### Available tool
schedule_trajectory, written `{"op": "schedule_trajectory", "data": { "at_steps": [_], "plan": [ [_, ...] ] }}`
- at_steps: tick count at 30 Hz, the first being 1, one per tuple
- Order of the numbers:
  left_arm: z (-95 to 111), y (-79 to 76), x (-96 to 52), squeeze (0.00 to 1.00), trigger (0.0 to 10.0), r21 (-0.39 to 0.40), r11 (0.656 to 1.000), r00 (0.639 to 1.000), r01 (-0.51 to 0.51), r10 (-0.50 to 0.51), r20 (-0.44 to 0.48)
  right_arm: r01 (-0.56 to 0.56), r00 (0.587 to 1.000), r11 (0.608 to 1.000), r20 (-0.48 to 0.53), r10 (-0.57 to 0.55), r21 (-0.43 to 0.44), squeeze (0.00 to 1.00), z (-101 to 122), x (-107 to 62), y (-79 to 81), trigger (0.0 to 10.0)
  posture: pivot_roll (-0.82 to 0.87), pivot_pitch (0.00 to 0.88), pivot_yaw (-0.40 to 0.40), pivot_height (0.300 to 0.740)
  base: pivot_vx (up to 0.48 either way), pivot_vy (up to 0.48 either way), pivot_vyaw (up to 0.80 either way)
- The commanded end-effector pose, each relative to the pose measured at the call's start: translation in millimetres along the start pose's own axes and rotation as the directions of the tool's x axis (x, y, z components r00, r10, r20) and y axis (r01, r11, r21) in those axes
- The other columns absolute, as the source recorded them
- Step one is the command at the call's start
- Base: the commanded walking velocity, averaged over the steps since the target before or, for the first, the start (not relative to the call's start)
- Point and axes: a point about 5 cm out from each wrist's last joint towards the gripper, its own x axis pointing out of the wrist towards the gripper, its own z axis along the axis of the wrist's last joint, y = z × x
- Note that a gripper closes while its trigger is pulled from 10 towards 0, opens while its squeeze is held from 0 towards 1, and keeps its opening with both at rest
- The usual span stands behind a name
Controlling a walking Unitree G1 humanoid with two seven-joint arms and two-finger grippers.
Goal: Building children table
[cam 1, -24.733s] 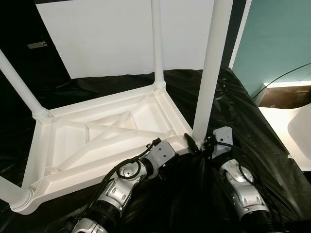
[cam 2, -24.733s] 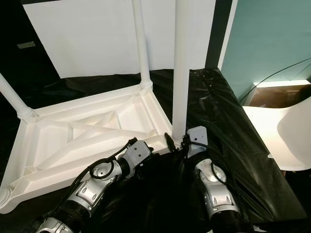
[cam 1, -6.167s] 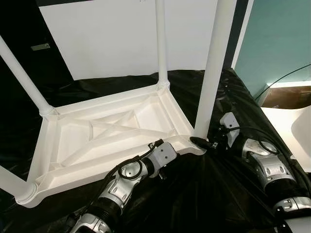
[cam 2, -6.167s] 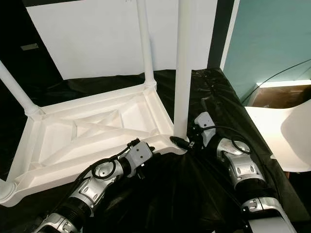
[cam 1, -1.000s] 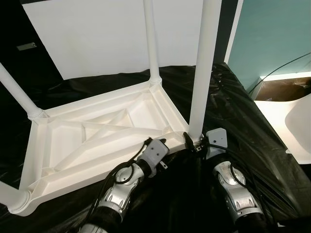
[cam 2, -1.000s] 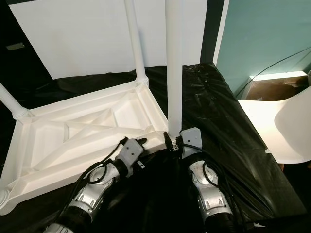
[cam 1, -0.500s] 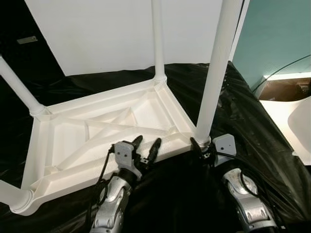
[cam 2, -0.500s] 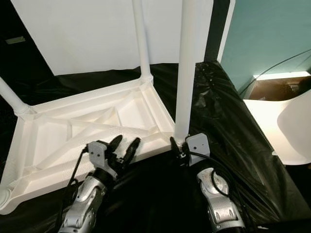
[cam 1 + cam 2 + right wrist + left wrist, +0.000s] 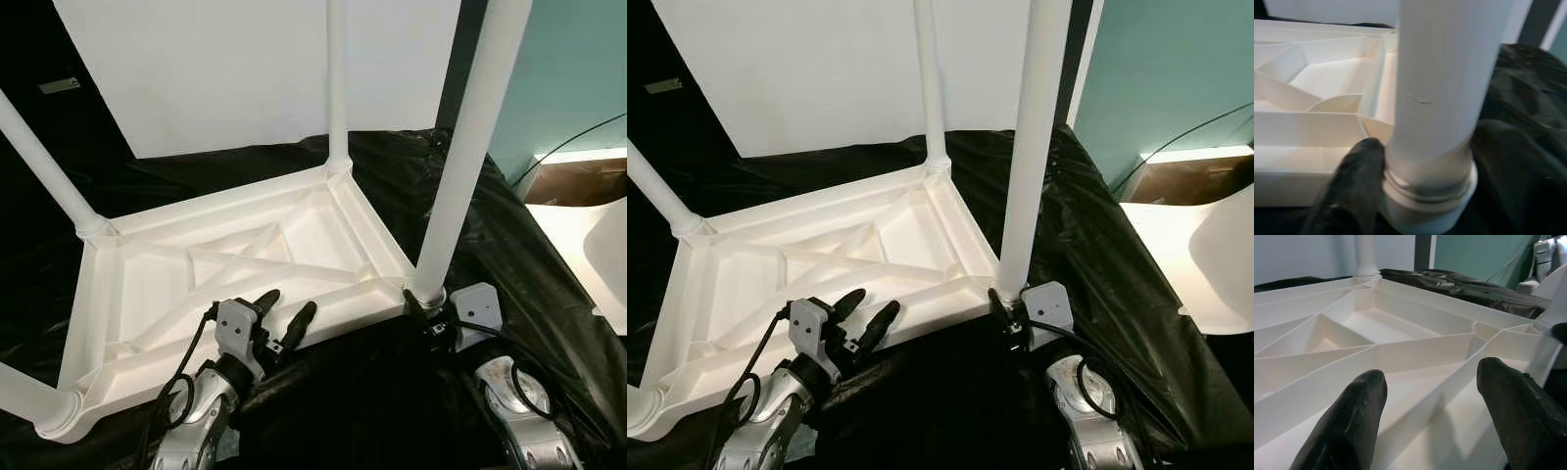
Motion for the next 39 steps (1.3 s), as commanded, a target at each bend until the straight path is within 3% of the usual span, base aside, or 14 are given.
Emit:
{"op": "schedule_trajectory", "data": {
  "at_steps": [1, 2, 3, 9, 20, 23, 26, 34, 36, 38, 39],
  "plan": [
    [-9, -3.5, -4.0, 0.00, 10.0, 0.000, 0.998, 0.997, 0.059, -0.059, -0.047, 0.081, 0.992, 0.997, -0.098, -0.079, 0.015, 1.00, -19, -6.7, -11.8, 10.0, -0.14, 0.000, 0.094, 0.740, 0.000, 0.000, 0.00],
    [-9, -4.3, -3.4, 0.00, 10.0, 0.000, 0.998, 0.997, 0.061, -0.061, -0.046, 0.084, 0.993, 0.996, -0.089, -0.082, 0.028, 1.00, -17, -5.6, -11.7, 10.0, -0.14, 0.000, 0.094, 0.740, 0.000, 0.000, 0.00],
    [-9, -5.6, -3.1, 0.00, 10.0, 0.001, 0.998, 0.997, 0.065, -0.064, -0.047, 0.068, 0.995, 0.996, -0.074, -0.064, 0.055, 0.00, -14, -5.7, -10.2, 10.0, -0.14, 0.000, 0.093, 0.740, 0.000, 0.000, 0.00],
    [-10, -6.7, -8.3, 0.00, 10.0, 0.005, 0.997, 0.995, 0.077, -0.076, -0.067, -0.040, 0.998, 0.987, -0.032, 0.045, 0.156, 0.00, -6, -15.3, -3.1, 10.0, -0.14, 0.000, 0.091, 0.740, 0.000, 0.000, 0.00],
    [-15, -6.6, -16.9, 0.00, 10.0, -0.037, 0.992, 0.986, 0.119, -0.123, -0.111, -0.186, 0.978, 0.951, -0.044, 0.202, 0.249, 0.00, -9, -37.5, 0.7, 10.0, -0.15, 0.000, 0.088, 0.740, 0.000, 0.000, 0.00],
    [-23, -10.0, -18.6, 0.00, 10.0, -0.052, 0.983, 0.968, 0.174, -0.180, -0.177, -0.257, 0.960, 0.928, -0.042, 0.278, 0.271, 0.00, -10, -33.6, 7.6, 10.0, -0.16, 0.000, 0.087, 0.740, 0.000, 0.000, 0.00],
    [-27, -11.1, -21.4, 0.00, 10.0, -0.180, 0.964, 0.949, 0.193, -0.231, -0.216, -0.329, 0.936, 0.902, -0.028, 0.350, 0.281, 0.00, -9, -23.9, 15.0, 10.0, -0.16, 0.000, 0.085, 0.740, 0.000, 0.000, 0.00],
    [-33, -11.1, -25.9, 0.00, 10.0, -0.182, 0.952, 0.907, 0.245, -0.292, -0.304, -0.432, 0.892, 0.861, -0.016, 0.452, 0.269, 0.00, -7, 0.9, 26.5, 10.0, -0.13, 0.000, 0.073, 0.740, 0.000, 0.000, 0.00],
    [-35, -13.0, -26.9, 0.00, 10.0, -0.188, 0.948, 0.894, 0.256, -0.306, -0.328, -0.458, 0.877, 0.850, -0.021, 0.479, 0.259, 0.00, -8, 11.8, 27.8, 4.0, -0.11, 0.000, 0.065, 0.740, 0.000, 0.000, 0.00],
    [-36, -14.0, -27.0, 0.00, 10.0, -0.189, 0.947, 0.890, 0.260, -0.311, -0.333, -0.465, 0.874, 0.848, -0.024, 0.486, 0.254, 0.00, -8, 15.5, 27.8, 4.0, -0.11, 0.000, 0.065, 0.740, 0.000, 0.000, 0.00],
    [-37, -16.3, -26.6, 0.00, 10.0, -0.194, 0.943, 0.886, 0.269, -0.321, -0.334, -0.465, 0.872, 0.849, -0.037, 0.489, 0.250, 0.00, -9, 23.1, 27.5, 3.4, -0.11, 0.000, 0.063, 0.740, 0.000, 0.000, 0.00]
  ]
}}
